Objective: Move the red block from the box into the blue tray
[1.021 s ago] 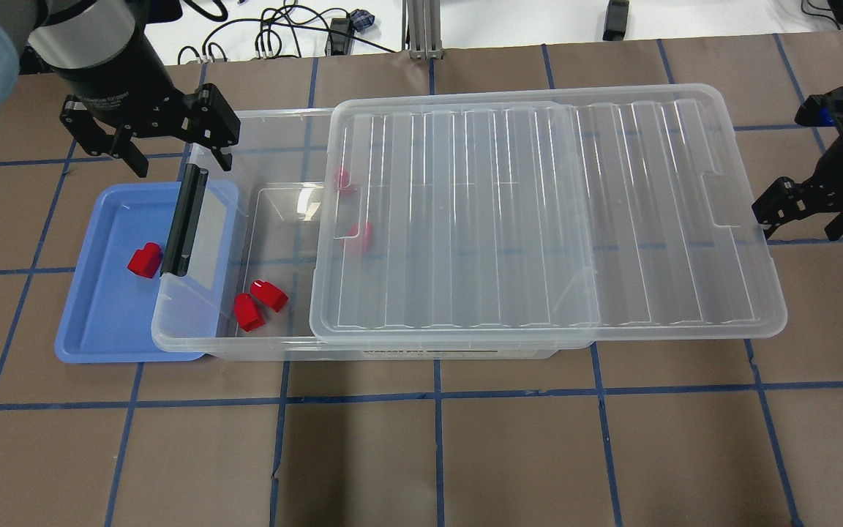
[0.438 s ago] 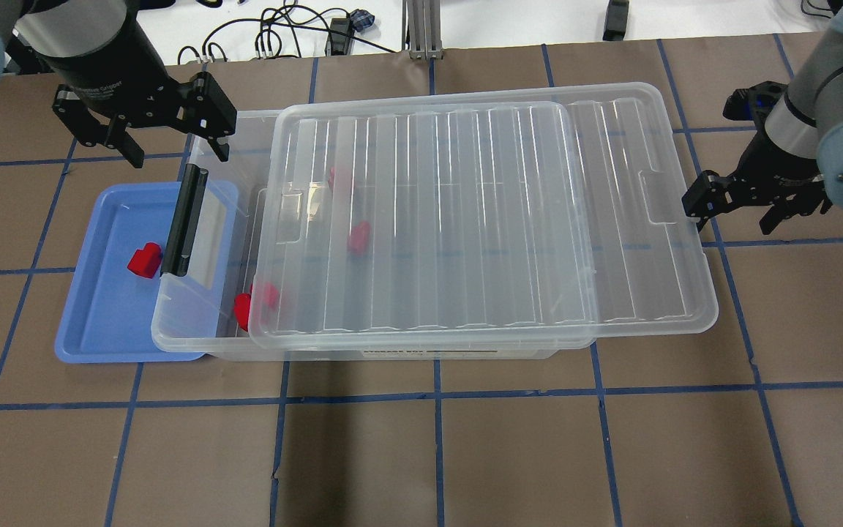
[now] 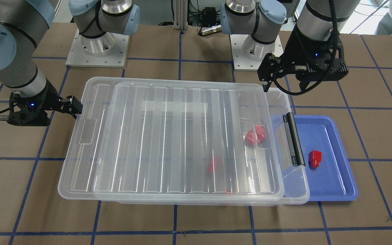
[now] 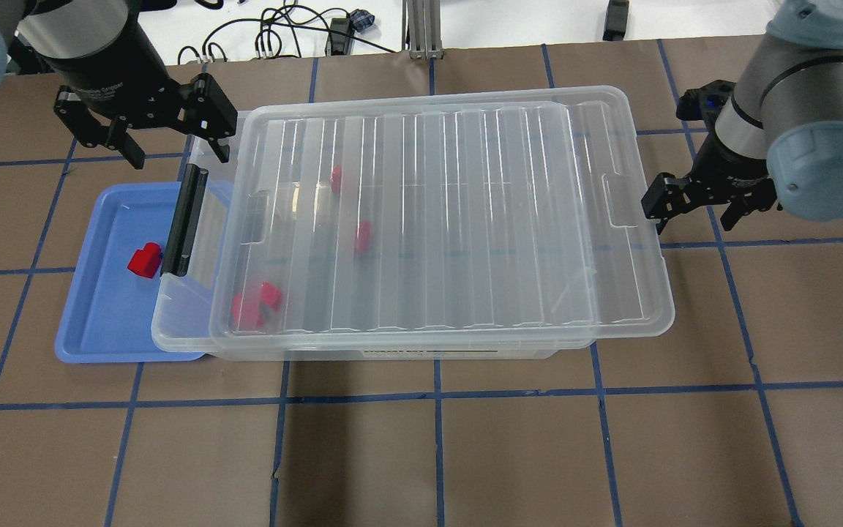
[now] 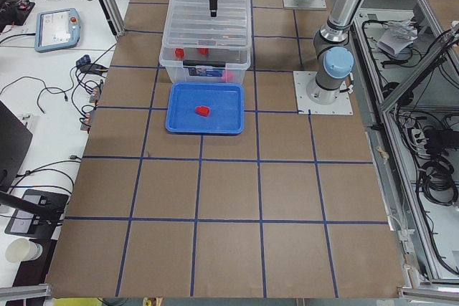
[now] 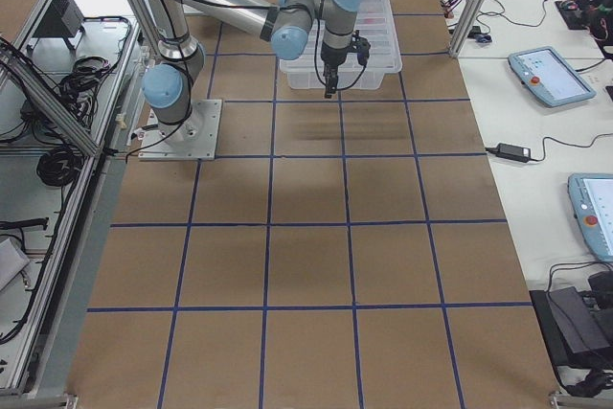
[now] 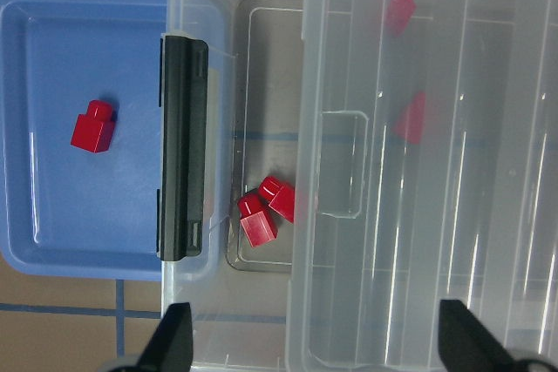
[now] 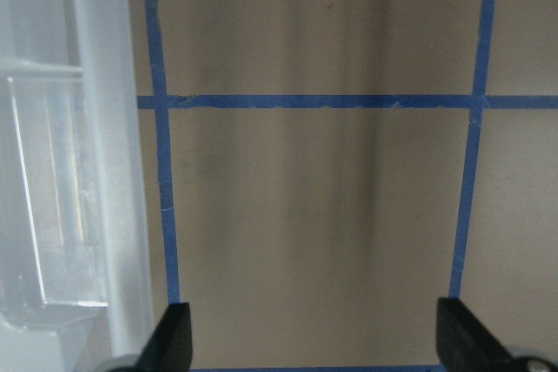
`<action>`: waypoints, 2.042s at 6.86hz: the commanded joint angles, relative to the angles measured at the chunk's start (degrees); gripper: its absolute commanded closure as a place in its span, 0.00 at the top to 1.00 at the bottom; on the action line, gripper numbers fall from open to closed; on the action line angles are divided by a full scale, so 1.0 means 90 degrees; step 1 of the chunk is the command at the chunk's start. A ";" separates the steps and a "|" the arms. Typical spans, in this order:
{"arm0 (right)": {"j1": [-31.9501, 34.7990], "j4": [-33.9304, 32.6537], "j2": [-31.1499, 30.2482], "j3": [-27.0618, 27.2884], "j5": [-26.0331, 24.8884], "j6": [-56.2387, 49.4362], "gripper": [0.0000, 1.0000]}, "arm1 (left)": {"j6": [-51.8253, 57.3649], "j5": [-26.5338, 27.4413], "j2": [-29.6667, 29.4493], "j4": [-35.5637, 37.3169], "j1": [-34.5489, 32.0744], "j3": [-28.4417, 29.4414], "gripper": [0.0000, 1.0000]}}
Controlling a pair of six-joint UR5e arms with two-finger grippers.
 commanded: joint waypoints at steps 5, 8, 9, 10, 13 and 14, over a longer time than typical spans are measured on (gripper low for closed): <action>0.0420 -0.0011 -0.0003 -0.0137 0.0004 -0.0017 1.00 | 0.0005 0.0019 0.0000 0.0007 0.0000 -0.0010 1.00; 0.0575 0.0017 -0.0577 -0.0965 0.0168 0.0070 1.00 | -0.0004 0.0010 0.0048 0.0006 -0.0010 -0.0029 1.00; 0.0885 0.0656 -0.0783 -0.1335 0.0286 0.0525 1.00 | -0.0004 0.0000 0.0048 0.0007 -0.0029 -0.0078 1.00; 0.1140 0.1310 -0.0794 -0.1803 0.0287 0.0733 1.00 | -0.0004 0.0000 0.0029 0.0007 -0.0039 -0.0049 1.00; 0.1396 0.1708 -0.0716 -0.2032 0.0229 0.1360 1.00 | 0.0005 0.0000 -0.0001 0.0007 -0.0049 -0.0059 1.00; 0.1396 0.1775 -0.0716 -0.2051 0.0219 0.1360 1.00 | -0.0004 0.0000 -0.0020 0.0007 -0.0049 -0.0049 1.00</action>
